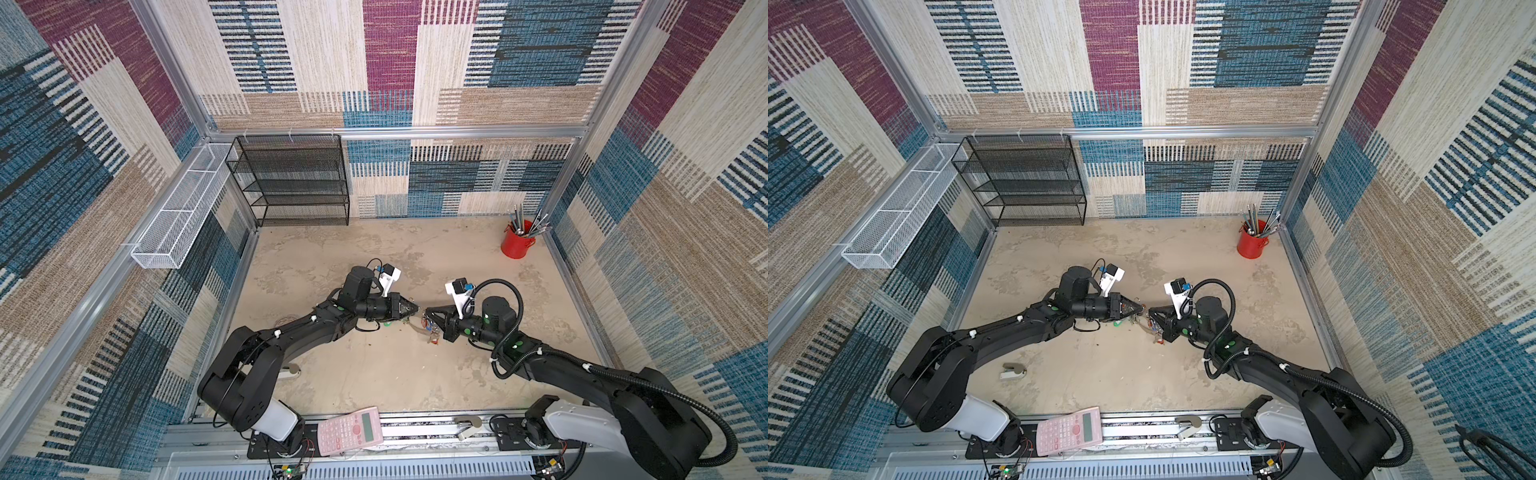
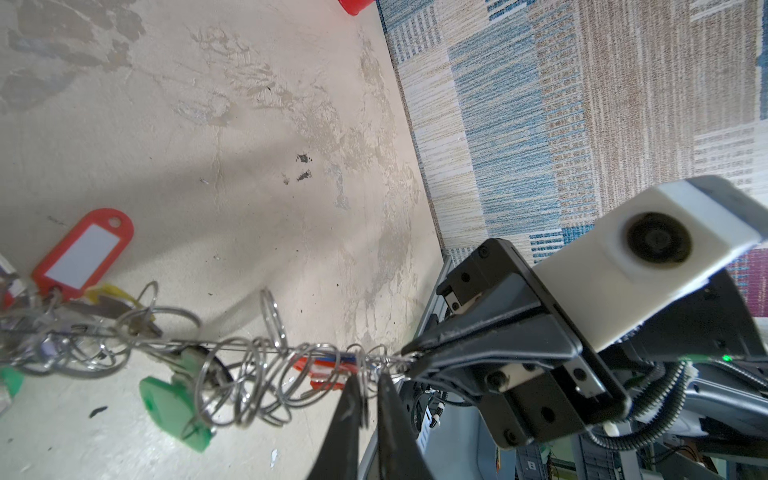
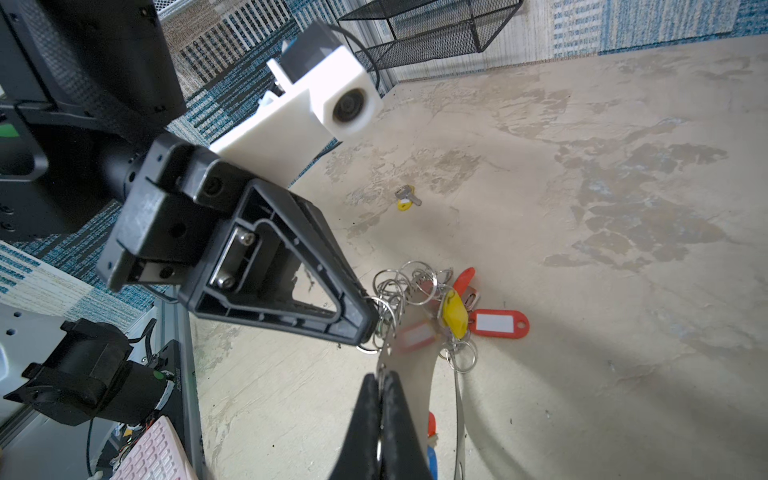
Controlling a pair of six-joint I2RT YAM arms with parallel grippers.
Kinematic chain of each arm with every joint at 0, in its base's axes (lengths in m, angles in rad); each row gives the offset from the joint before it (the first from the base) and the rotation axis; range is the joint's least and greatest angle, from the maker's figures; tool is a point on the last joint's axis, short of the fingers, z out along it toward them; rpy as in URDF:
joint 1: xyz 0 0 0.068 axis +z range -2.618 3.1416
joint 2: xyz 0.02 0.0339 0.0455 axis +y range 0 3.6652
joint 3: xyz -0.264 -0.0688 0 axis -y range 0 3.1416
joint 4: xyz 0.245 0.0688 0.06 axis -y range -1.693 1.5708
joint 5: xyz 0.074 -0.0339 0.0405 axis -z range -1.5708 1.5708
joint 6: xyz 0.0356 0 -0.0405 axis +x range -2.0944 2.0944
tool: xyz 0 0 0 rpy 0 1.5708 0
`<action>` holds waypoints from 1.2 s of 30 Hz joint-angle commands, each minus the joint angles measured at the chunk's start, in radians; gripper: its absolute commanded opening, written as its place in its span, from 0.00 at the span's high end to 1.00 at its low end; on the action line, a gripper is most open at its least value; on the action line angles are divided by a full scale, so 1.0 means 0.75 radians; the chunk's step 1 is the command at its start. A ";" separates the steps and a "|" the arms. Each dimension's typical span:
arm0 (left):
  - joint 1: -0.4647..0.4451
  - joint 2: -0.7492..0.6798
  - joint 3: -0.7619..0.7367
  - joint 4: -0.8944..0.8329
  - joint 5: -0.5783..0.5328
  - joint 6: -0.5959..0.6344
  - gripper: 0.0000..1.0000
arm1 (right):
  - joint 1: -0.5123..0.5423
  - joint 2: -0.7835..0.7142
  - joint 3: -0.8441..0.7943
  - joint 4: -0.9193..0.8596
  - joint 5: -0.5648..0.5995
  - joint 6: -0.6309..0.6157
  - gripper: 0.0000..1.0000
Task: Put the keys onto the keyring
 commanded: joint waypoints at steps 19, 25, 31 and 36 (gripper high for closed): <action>0.004 -0.006 0.024 -0.046 -0.020 0.023 0.98 | 0.001 0.003 -0.008 -0.022 -0.006 0.006 1.00; 0.006 -0.006 0.037 -0.063 -0.024 0.029 1.00 | 0.002 -0.007 -0.022 -0.010 -0.005 0.009 1.00; 0.002 -0.028 0.034 -0.067 -0.069 0.048 1.00 | 0.003 -0.009 -0.030 0.024 -0.030 0.012 1.00; -0.028 -0.056 0.023 -0.021 -0.119 0.055 1.00 | 0.003 -0.009 -0.032 0.044 -0.054 0.014 1.00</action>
